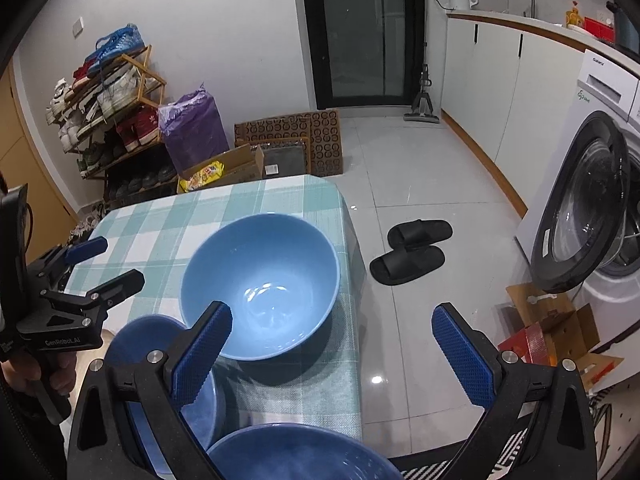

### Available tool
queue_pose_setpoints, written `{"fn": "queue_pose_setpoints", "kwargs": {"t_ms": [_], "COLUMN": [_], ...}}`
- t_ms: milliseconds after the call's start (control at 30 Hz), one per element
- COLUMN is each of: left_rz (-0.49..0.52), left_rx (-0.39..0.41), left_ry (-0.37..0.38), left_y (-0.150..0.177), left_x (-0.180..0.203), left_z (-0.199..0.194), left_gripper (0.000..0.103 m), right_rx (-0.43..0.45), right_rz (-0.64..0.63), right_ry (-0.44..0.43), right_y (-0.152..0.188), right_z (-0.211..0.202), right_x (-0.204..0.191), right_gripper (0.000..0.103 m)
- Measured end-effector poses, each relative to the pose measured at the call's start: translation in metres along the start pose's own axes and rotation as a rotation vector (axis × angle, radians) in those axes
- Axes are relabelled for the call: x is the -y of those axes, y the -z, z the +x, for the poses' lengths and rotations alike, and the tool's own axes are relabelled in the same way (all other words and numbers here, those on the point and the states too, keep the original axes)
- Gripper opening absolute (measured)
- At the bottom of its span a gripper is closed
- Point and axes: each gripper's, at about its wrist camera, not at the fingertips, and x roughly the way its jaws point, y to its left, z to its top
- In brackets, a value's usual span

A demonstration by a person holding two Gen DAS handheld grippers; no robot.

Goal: Organize plates and bowls
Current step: 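Close the left tool on a light blue bowl rim while the right tool grips it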

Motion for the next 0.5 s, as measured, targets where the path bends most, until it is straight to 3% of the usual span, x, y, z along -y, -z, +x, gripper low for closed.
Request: {"fn": "queue_pose_setpoints", "kwargs": {"t_ms": [500], "left_rz": [0.034], "left_rx": [-0.067], "left_ry": [-0.013], "left_y": [-0.002], "left_x": [0.006], "left_z": [0.040], "left_gripper": [0.101], "right_rx": [-0.098], "right_rz": [0.019], "right_ry": [-0.019], "right_y": [0.001], "right_z": [0.055], "right_x": [0.006], "right_gripper": [0.102]}}
